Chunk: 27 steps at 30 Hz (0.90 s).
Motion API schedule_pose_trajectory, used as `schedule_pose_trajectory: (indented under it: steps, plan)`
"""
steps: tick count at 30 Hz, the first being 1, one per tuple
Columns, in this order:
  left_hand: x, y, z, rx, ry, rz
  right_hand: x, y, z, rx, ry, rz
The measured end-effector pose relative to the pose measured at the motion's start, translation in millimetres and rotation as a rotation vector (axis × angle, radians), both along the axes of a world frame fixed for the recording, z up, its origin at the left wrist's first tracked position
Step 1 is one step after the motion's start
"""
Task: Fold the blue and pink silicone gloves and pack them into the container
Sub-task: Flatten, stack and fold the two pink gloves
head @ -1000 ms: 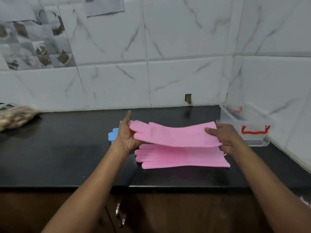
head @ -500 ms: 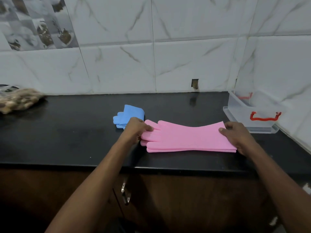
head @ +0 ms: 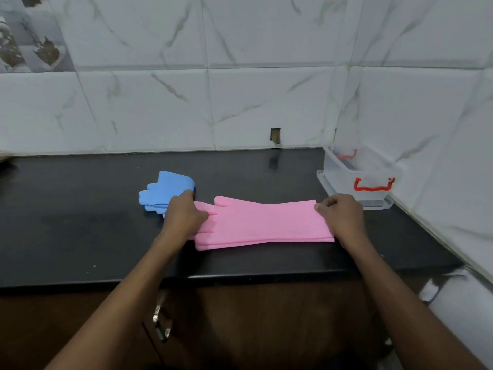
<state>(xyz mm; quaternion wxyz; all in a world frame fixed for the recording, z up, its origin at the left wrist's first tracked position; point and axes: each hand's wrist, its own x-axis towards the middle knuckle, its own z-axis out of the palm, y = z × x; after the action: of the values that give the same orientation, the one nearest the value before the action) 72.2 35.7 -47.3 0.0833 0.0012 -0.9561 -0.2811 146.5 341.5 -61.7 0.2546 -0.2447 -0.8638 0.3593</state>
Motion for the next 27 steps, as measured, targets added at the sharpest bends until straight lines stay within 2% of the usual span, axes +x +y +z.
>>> schedule_pose_trajectory:
  steps: [2, 4, 6, 8, 10, 12, 14, 16, 19, 23, 27]
  plan:
    - [12.7, 8.6, -3.6, -0.212, 0.151, 0.029, 6.1, 7.0, 6.5, -0.086, -0.063, 0.009]
    - [23.6, 18.7, -4.3, -0.246, 0.304, -0.067, 12.2, 11.9, 8.8, -0.209, -0.136, 0.065]
    - [31.8, 32.1, -1.9, -0.212, 0.320, -0.354, 17.0, 14.0, 8.8, -0.243, -0.147, 0.101]
    - [37.7, 48.7, -2.2, -0.340, 0.278, -0.660, 19.0, 12.5, 9.3, -0.231, -0.134, 0.102]
    - [46.3, 66.2, -8.7, -0.490, 0.237, -0.856, 19.3, 9.0, 10.8, -0.183, -0.145, 0.083]
    - [55.0, 81.0, -20.7, -0.571, 0.181, -0.943, 21.1, 5.2, 13.6, -0.036, -0.202, 0.015]
    - [60.6, 91.9, -29.4, -0.576, 0.147, -0.938, 26.2, 1.6, 16.2, 0.099, -0.287, -0.047]
    - [58.9, 100.3, -29.6, -0.535, 0.233, -0.868, 31.6, -0.7, 18.7, 0.099, -0.359, -0.072]
    - [56.9, 116.1, -21.6, -0.562, 0.440, -0.870, 41.3, -2.8, 23.1, -0.061, -0.370, -0.084]
    - [61.7, 135.9, -25.7, -0.630, 0.515, -0.920, 55.0, -5.2, 19.3, -0.455, -0.246, -0.086]
    - [60.2, 140.2, -27.8, -0.321, 0.356, -0.657, 59.9, -19.7, 4.8, -0.900, -0.025, -0.017]
